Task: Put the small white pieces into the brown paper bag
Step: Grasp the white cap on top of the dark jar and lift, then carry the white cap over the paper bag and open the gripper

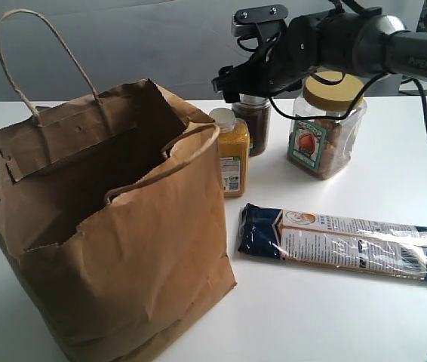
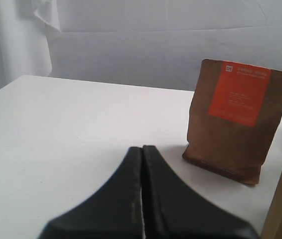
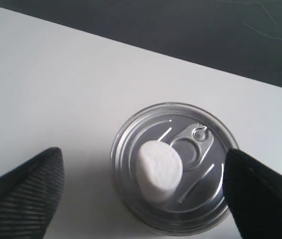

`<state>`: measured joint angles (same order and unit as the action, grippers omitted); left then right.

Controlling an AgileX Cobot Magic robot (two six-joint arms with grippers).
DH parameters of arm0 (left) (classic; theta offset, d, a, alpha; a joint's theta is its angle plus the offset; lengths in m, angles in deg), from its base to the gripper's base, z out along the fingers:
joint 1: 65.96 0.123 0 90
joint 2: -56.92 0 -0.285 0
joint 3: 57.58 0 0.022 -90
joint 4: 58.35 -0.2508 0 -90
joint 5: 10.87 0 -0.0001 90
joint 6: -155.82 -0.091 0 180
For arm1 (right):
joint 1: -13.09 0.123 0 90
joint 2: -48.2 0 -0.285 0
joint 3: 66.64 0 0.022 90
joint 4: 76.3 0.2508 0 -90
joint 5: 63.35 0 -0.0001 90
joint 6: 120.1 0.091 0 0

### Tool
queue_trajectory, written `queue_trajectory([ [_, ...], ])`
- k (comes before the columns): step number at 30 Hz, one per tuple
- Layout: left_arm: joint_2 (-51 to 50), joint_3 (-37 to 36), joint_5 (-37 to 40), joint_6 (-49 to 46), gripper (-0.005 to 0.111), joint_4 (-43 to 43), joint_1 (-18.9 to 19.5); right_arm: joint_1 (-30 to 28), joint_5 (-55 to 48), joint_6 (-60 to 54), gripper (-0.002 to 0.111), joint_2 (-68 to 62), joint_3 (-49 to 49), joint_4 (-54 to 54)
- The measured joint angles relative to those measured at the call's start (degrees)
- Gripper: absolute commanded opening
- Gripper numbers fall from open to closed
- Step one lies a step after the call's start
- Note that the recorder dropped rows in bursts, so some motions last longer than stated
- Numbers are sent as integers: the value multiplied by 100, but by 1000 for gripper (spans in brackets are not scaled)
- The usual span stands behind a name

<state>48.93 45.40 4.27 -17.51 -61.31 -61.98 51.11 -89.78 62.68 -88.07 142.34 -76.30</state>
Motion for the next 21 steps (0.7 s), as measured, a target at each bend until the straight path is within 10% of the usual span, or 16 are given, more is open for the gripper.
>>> queue_trajectory([
  [21,0,0,0,0,0,0,0,0,-11,-5,12,0,14,0],
])
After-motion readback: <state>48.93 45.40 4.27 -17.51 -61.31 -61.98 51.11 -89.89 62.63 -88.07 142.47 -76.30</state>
